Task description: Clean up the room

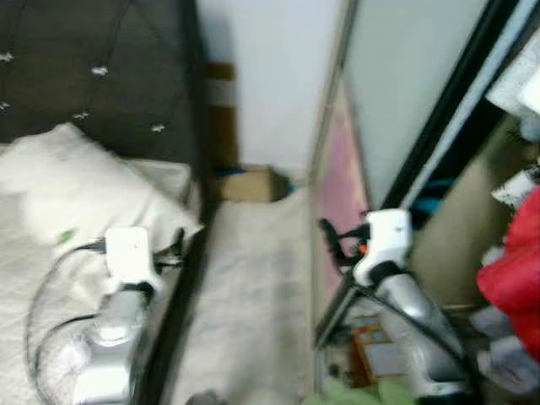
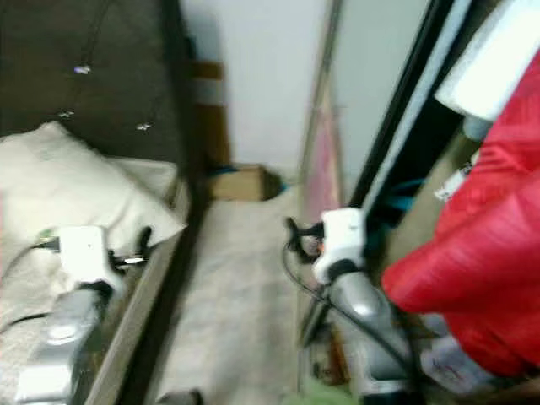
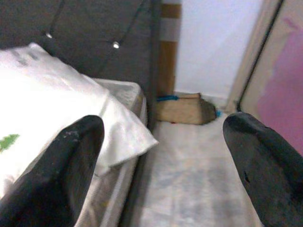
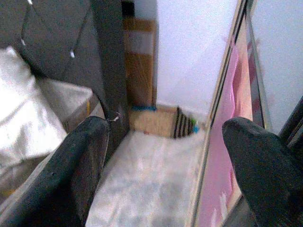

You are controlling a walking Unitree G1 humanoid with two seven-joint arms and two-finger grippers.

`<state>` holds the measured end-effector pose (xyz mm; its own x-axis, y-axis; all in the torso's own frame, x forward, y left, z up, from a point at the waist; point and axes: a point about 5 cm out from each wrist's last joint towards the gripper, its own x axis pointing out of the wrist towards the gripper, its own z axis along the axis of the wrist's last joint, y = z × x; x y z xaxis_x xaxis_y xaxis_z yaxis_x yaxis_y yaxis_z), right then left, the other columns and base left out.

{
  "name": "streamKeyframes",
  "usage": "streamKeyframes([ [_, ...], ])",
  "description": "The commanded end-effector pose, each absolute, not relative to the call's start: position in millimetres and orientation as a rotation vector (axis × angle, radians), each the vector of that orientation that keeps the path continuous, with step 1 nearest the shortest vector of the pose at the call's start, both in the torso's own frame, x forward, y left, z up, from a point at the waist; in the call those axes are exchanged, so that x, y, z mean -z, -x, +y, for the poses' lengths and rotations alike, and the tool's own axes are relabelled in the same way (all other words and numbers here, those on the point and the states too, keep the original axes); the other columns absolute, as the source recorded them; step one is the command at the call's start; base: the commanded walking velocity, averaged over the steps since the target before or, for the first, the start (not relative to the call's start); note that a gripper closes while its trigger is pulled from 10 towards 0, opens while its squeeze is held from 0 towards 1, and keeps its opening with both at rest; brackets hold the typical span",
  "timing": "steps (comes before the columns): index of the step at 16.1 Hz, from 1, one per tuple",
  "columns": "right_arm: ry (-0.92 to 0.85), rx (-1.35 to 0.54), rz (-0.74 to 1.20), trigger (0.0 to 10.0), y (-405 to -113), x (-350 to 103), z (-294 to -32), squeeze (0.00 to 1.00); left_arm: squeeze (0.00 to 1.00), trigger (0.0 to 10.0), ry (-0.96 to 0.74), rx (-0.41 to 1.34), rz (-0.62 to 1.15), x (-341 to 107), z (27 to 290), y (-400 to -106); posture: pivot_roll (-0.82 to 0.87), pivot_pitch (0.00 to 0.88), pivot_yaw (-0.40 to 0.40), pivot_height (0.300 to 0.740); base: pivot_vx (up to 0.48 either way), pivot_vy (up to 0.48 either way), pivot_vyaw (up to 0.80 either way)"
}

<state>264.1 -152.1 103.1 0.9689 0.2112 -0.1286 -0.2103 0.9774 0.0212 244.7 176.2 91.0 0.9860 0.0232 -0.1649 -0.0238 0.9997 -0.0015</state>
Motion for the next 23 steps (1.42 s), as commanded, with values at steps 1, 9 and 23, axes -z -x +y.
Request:
streamKeyframes([
  [1, -0.021, -0.210, 0.120, 10.0, -266, -104, -152, 0.00, 0.00, 10.0, -0.004, -0.036, 0.153, -95, 181, -246, -0.02, 0.000, -0.068, 0.740, 0.000, 0.296, 0.00],
  [9, 0.038, -0.156, 0.083, 10.0, -269, -104, -160, 0.00, 0.00, 10.0, -0.006, -0.029, 0.157, -96, 177, -248, -0.02, 0.000, -0.068, 0.740, 0.000, 0.349, 0.00],
  [23, -0.033, -0.252, 0.051, 10.0, -273, -109, -146, 0.00, 0.00, 10.0, -0.024, 0.007, 0.105, -104, 174, -252, -0.01, 0.000, -0.063, 0.740, 0.000, 0.000, 0.56],
])
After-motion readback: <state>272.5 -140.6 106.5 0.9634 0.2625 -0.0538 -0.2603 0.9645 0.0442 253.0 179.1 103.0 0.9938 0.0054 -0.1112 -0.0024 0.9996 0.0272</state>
